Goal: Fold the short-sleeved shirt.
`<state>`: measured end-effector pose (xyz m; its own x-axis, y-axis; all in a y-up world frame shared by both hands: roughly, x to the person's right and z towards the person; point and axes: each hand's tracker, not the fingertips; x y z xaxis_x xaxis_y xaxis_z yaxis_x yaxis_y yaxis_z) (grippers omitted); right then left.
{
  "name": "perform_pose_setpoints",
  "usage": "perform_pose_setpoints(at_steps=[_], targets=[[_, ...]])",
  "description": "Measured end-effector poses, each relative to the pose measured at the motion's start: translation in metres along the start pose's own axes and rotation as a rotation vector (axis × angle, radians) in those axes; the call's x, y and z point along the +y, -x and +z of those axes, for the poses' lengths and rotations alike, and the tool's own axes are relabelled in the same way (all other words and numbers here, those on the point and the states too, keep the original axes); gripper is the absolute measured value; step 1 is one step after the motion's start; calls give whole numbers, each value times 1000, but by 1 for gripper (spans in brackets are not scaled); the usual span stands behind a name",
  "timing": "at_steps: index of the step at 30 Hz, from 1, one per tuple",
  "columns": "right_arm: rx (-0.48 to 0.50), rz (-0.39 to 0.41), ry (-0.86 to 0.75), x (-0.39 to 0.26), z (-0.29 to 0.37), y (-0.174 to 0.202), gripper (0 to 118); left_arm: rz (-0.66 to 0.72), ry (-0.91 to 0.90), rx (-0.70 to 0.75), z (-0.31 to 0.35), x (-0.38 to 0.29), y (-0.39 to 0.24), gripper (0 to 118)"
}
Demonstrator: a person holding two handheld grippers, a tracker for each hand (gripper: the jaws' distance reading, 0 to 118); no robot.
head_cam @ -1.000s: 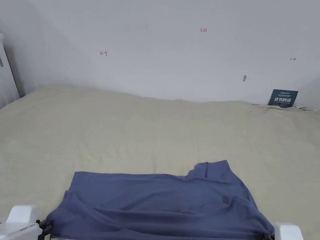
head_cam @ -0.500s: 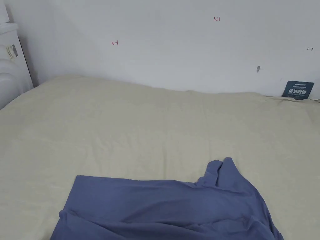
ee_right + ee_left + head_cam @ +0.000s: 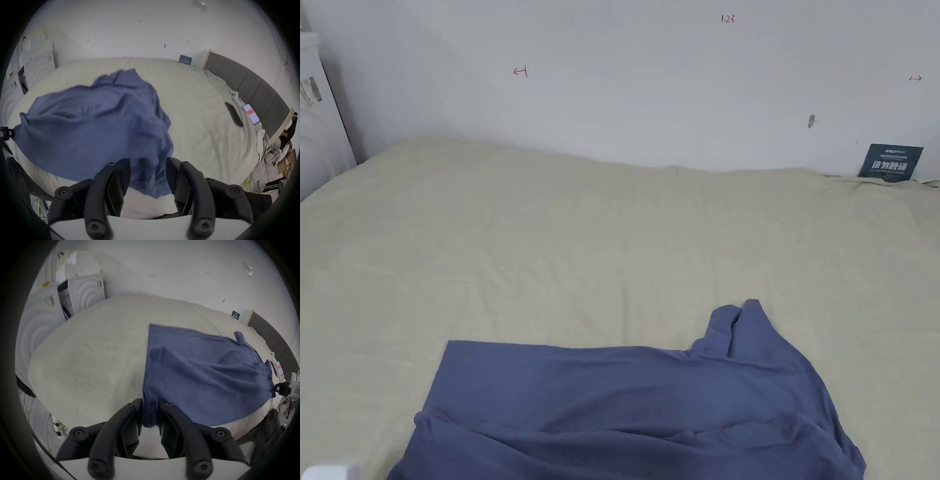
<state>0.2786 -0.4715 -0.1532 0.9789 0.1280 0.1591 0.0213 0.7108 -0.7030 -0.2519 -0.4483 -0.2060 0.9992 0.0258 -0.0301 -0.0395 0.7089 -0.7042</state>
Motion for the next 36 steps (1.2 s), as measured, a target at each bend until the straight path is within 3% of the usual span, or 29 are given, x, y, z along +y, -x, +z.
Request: perform_pose_setpoints(at_steps=[2, 7, 9, 11, 12, 19, 23, 30, 36], targets=[[-10, 1, -59, 11, 10, 5, 51, -8, -75, 18, 6, 5, -3, 31], [30, -25, -196, 34, 14, 23, 49, -40, -204, 31, 10, 21, -19, 30], [56, -17, -227, 42, 13, 32, 34, -33, -216, 8, 6, 25, -21, 24], [70, -16, -273, 49, 12, 44, 8, -40, -244, -24, 5, 31, -30, 9], [77, -11, -299, 51, 12, 49, 4, -51, -256, -24, 5, 33, -34, 4], [97, 4, -378, 63, 16, 78, 1, -115, -336, -29, -3, 32, -53, 0], [109, 4, -380, 69, 12, 85, 1, -83, -308, -41, -21, 48, -46, 0], [117, -10, -350, 82, -5, 86, 1, 1, -158, -95, -89, 116, -12, 0], [114, 2, -312, 86, -19, 89, 1, -10, 21, -94, -148, 160, 4, 0]])
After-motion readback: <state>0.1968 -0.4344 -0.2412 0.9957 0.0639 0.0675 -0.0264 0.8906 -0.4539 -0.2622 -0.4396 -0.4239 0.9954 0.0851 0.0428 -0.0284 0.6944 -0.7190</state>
